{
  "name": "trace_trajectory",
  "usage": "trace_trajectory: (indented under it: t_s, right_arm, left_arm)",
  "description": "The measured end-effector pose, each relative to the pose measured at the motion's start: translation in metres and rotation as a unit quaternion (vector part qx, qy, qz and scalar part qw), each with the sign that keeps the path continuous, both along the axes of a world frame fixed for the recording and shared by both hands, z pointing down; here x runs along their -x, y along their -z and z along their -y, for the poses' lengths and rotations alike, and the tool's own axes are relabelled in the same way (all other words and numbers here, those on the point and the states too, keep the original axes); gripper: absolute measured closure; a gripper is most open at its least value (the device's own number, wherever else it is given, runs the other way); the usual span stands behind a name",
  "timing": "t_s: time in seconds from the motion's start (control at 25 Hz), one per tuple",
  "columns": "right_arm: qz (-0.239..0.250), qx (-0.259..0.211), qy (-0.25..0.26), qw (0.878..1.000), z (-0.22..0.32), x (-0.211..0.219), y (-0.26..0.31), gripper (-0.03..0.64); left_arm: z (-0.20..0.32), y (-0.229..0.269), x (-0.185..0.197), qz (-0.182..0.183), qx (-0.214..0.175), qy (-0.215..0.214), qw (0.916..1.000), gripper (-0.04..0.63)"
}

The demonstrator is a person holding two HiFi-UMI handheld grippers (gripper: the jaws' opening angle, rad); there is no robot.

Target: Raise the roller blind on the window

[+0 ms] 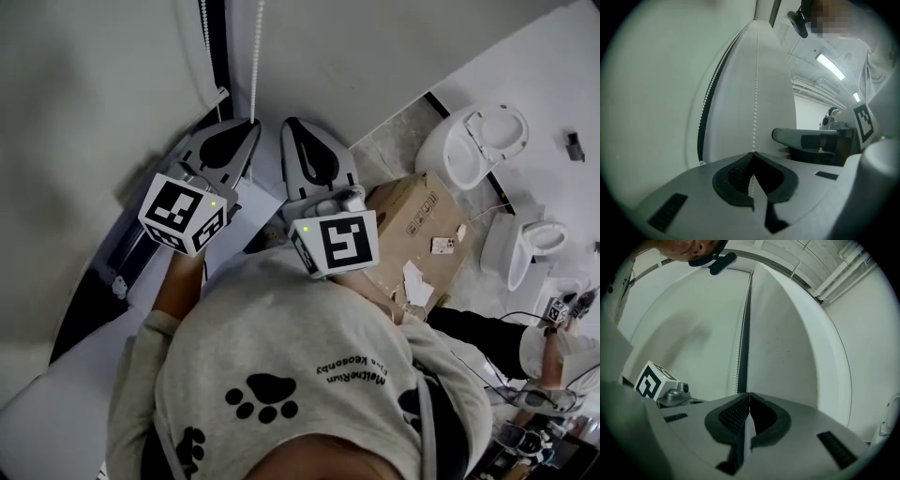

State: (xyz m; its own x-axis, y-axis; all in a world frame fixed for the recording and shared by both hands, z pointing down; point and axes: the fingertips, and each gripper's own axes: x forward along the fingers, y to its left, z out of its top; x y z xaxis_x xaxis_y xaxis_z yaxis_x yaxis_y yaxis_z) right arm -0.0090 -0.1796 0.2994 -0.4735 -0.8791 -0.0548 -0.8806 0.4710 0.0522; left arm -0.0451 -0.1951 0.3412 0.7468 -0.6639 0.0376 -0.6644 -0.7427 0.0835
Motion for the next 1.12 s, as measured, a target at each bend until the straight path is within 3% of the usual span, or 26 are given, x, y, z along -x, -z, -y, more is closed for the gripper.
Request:
trace_trajectory:
  t_s: [0.2, 0.56, 0.8, 1.12]
  right_arm:
    - [0.0, 0.0, 0.001, 1.0, 0.0, -0.002, 0.001, 0.606]
    - [-0.001, 0.001, 0.008, 1.0, 0.0, -0.003, 0.002, 0.606]
    - [-0.003, 0.003, 0.02, 1.0, -0.002, 0.001, -0.001, 0.606]
    - [0.003, -0.014, 0.099, 0.995, -0.015, 0.026, 0.012, 0.603]
  left_arm:
    - [-0.008, -0.021, -0.008, 0.005, 0.02, -0.007, 0.9998, 0.588]
    - [-0.017, -0.097, -0.011, 0.008, 0.099, -0.004, 0.9951, 0.588]
    - [-0.019, -0.143, -0.002, 0.055, 0.103, 0.016, 0.993, 0.588]
    - [-0.02, -0.178, -0.002, 0.058, 0.124, 0.024, 0.9903, 0.588]
